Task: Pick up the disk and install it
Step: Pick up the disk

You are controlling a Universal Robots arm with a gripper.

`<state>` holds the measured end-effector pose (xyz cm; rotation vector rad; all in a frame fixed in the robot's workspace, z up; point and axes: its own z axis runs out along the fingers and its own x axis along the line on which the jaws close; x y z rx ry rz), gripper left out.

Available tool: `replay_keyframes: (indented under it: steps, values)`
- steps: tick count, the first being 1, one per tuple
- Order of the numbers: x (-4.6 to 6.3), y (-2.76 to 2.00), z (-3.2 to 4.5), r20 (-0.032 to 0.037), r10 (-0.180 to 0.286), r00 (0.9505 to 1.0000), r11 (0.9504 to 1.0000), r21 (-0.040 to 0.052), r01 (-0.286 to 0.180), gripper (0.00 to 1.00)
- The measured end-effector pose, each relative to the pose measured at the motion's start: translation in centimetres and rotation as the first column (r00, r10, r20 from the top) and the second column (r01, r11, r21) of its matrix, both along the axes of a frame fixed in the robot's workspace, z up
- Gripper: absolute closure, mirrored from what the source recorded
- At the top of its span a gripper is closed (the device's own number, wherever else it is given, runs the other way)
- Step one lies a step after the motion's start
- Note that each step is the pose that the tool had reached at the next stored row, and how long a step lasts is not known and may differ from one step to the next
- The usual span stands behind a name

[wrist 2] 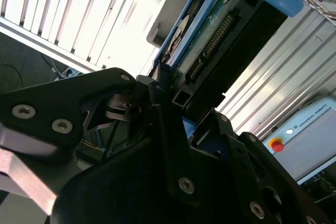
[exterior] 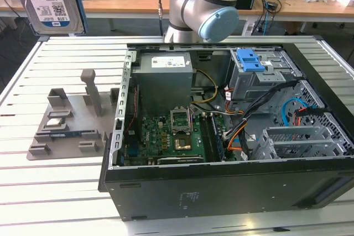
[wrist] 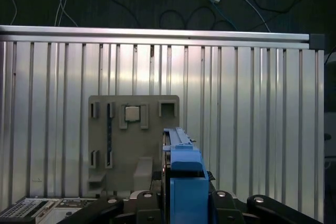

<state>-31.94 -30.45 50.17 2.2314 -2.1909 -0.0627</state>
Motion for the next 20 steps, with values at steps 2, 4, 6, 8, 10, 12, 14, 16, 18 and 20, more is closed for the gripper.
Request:
replay_keyframes:
  steps: [2, 4, 6, 8, 10, 12, 14, 16, 18, 20]
  values:
    - [0.5, 0.00, 0.00, -0.0001, 0.000, 1.0000, 1.0000, 0.0000, 0.000, 0.63]
    - [1.2, 0.00, -0.01, 0.0001, 0.000, 1.0000, 1.0000, 0.0001, 0.000, 0.63]
    - [1.9, 0.00, 0.00, 0.0000, 0.000, 1.0000, 1.0000, 0.0000, 0.000, 0.63]
    - [2.4, 0.00, 0.00, 0.0000, 0.000, 1.0000, 1.0000, 0.0000, 0.000, 0.63]
    - [3.2, 0.00, 0.00, 0.0001, 0.000, 1.0000, 1.0000, 0.0000, 0.000, 0.63]
    - [3.8, 0.01, 0.00, 0.0000, 0.000, 1.0000, 1.0000, 0.0000, 0.000, 0.63]
    - [4.8, 0.00, 0.00, 0.0000, 0.000, 1.0000, 1.0000, 0.0000, 0.000, 0.63]
    - [5.4, 0.00, 0.00, 0.0000, 0.000, 1.0000, 1.0000, 0.0000, 0.000, 0.63]
    - [5.9, 0.00, 0.00, 0.0000, 0.000, 1.0000, 1.0000, 0.0001, 0.000, 0.63]
    - [6.4, 0.00, 0.00, 0.0000, 0.000, 1.0000, 1.0000, 0.0000, 0.000, 0.63]
